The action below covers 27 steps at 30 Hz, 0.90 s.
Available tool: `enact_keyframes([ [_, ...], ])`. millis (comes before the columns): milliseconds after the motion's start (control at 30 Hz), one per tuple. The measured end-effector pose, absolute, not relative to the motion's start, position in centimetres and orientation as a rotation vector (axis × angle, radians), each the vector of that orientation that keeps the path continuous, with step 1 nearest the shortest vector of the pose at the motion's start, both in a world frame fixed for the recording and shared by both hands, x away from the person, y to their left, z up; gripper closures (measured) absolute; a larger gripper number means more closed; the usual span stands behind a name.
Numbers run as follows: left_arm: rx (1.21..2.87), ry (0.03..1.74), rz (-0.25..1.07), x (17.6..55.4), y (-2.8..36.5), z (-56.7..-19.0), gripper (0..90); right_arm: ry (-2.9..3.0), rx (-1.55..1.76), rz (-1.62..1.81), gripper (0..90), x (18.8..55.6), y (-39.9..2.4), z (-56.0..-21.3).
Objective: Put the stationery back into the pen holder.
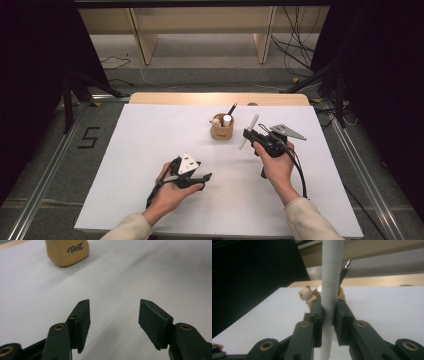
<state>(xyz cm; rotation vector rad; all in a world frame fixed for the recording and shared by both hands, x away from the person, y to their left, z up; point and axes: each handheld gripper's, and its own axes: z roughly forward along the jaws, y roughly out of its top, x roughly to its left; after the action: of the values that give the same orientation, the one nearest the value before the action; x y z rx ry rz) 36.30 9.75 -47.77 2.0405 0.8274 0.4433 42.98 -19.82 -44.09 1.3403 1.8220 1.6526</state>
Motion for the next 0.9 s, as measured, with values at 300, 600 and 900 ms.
enact_keyframes([
  [300,2.022,0.882,0.441,35.6,12.4,-48.2,38.5,1.776,1.293,1.626,78.6,45.8,-18.5,-42.5],
  [600,2.018,0.883,0.439,35.7,12.4,-48.4,38.0,1.732,1.285,1.61,78.5,48.5,-17.3,-41.5],
  [900,2.02,0.879,0.442,35.8,12.5,-48.4,36.6,1.722,1.282,1.571,78.5,50.3,-16.3,-41.5],
])
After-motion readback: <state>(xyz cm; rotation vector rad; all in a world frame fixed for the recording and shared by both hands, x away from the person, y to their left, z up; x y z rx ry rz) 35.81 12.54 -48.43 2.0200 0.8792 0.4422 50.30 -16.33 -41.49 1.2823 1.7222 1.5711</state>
